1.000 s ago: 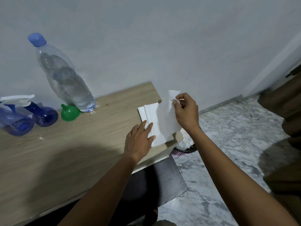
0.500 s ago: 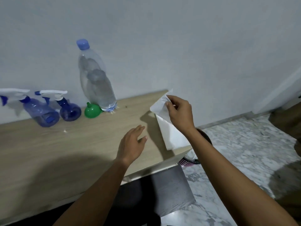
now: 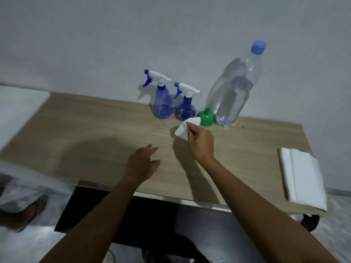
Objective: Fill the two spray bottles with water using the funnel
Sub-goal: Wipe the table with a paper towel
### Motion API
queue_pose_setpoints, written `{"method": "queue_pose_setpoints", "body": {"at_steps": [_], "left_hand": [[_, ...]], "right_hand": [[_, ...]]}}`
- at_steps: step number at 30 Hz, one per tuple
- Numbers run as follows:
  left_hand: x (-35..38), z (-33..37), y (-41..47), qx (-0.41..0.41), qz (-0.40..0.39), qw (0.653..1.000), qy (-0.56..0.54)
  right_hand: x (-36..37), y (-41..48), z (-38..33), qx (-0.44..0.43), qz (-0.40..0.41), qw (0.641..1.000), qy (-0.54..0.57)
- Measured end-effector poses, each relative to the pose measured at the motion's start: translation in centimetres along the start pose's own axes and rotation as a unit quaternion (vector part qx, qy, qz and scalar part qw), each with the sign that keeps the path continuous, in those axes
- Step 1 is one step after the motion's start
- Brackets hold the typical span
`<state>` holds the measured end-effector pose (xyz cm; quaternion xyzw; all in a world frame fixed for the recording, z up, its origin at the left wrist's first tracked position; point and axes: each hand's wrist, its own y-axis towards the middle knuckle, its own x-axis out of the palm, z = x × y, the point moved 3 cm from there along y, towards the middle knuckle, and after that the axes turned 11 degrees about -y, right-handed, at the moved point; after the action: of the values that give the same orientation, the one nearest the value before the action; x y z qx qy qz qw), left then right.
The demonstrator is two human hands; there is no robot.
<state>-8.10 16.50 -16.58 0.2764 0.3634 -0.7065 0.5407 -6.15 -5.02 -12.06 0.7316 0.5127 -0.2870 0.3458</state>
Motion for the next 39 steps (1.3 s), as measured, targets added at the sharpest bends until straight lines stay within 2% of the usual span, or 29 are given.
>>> {"method": "queue_pose_setpoints", "body": {"at_steps": [3,7,12,15,19,23,28,35,39], "left_hand": [[-2.0,-4.2,0.9,-0.027,-0.051,0.998,0.032],[-2.3,-7.3,1.5,-0.002,-0.094,0.994,0.050],[-2.4,-7.8,1.9,0.031,-0.082,0.991,0.106],[-2.2,-8.5,1.7,0.056,-0.069,0.988,0.122],[-1.9,-9.0,1.3,0.072,-0.062,0.988,0.120],[-2.2,-8.7,1.5,0.076,-0.059,0.986,0.136],[-2.1,-8.7,1.4,0.069,-0.071,0.984,0.148],[-2.3,-7.9,1.4,0.035,-0.101,0.990,0.094],[-2.4,-7.5,1.5,0.012,-0.107,0.990,0.093]], "right_hand": [[3.9,1.1,-3.5,-0.043,-0.015,0.998,-0.040],[8.6,2.1,-6.6,-0.115,-0.064,0.987,-0.097],[14.6,1.3,-6.4,-0.165,-0.229,0.945,-0.166],[16.0,0.6,-4.8,-0.163,-0.266,0.929,-0.197],[15.1,0.6,-4.5,-0.154,-0.302,0.926,-0.169],[14.2,2.1,-5.4,-0.159,-0.269,0.936,-0.162],[16.0,2.6,-5.5,-0.232,-0.321,0.879,-0.267],[15.4,1.8,-3.8,-0.142,-0.282,0.917,-0.242],[13.4,0.3,-2.4,-0.193,-0.324,0.891,-0.253]]}}
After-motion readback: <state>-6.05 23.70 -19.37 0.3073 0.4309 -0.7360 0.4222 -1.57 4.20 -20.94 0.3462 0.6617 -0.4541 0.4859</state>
